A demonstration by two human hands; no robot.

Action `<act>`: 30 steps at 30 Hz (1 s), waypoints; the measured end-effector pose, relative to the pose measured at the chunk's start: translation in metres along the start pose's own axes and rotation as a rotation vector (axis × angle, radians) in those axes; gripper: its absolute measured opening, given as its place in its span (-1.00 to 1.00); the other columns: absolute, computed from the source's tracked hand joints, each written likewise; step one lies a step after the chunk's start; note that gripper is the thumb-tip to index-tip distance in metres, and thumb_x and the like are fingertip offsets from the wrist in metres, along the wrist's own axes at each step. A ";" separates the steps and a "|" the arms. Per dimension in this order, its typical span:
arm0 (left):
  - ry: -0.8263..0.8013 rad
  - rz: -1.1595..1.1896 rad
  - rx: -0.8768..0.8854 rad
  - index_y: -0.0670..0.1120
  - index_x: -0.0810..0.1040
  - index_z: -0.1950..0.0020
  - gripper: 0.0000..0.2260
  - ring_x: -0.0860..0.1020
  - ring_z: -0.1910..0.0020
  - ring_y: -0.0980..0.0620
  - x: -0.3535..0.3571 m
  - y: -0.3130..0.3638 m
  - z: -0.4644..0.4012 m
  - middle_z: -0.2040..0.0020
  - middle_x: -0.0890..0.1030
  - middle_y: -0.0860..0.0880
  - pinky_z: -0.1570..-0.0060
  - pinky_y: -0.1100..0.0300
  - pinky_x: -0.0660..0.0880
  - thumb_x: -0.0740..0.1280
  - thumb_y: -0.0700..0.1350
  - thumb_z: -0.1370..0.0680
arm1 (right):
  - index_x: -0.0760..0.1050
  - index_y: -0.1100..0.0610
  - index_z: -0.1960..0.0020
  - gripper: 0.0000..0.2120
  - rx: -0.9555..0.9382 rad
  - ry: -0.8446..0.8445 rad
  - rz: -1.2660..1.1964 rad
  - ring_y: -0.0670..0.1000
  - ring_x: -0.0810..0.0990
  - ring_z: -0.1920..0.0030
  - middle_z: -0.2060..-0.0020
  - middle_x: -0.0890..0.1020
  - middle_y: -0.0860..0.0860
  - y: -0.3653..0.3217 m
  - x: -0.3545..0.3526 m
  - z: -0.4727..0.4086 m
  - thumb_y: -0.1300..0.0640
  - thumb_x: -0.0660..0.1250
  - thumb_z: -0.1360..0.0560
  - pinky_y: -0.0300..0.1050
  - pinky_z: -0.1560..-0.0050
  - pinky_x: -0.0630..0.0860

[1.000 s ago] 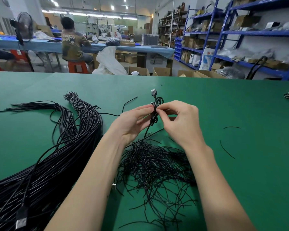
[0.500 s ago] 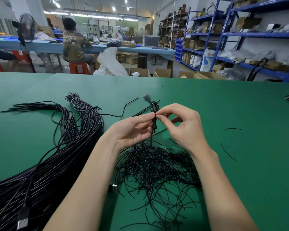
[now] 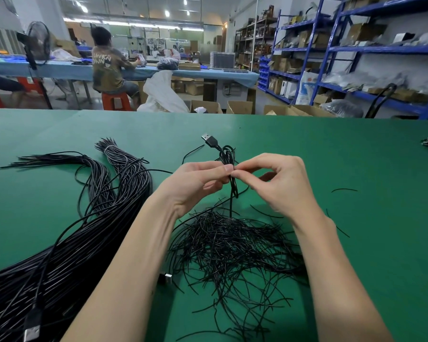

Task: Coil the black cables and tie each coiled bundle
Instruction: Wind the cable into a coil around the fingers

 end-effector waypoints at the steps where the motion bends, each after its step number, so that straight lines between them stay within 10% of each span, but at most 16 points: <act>1: 0.002 -0.003 0.009 -0.23 0.69 -0.01 -0.72 0.57 0.24 0.12 0.000 0.000 0.000 0.15 0.64 -0.07 0.12 0.37 0.54 0.51 -0.14 -0.35 | 0.75 -0.04 0.09 -0.96 0.010 -0.006 -0.006 -0.18 0.70 0.17 0.24 0.73 -0.23 0.000 0.001 0.000 0.06 0.58 -0.45 -0.32 0.26 0.57; 20: 0.000 0.007 0.032 -0.14 0.75 0.14 -0.84 0.56 0.28 0.10 0.004 -0.003 0.000 0.19 0.64 -0.06 0.13 0.34 0.56 0.55 -0.13 -0.31 | 0.71 0.05 0.20 -0.86 0.307 -0.012 -0.217 -0.06 0.69 0.23 0.31 0.72 -0.07 0.013 0.009 0.003 0.22 0.50 -0.51 -0.07 0.21 0.70; 30: 0.087 -0.805 0.713 0.01 0.72 0.11 -0.87 0.66 0.19 0.14 0.020 0.029 0.015 0.18 0.71 0.06 0.09 0.32 0.54 0.55 -0.22 -0.45 | 0.67 0.22 0.23 -0.82 0.777 -0.032 -0.645 -0.10 0.62 0.36 0.36 0.66 0.05 0.044 0.025 0.017 0.39 0.39 -0.49 -0.30 0.33 0.56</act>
Point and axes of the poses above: each hand's wrist, its own z-axis away from the middle knuckle, its own x-axis out of the palm, y = z × x, the point moved 6 cm from there along -z, towards the middle knuckle
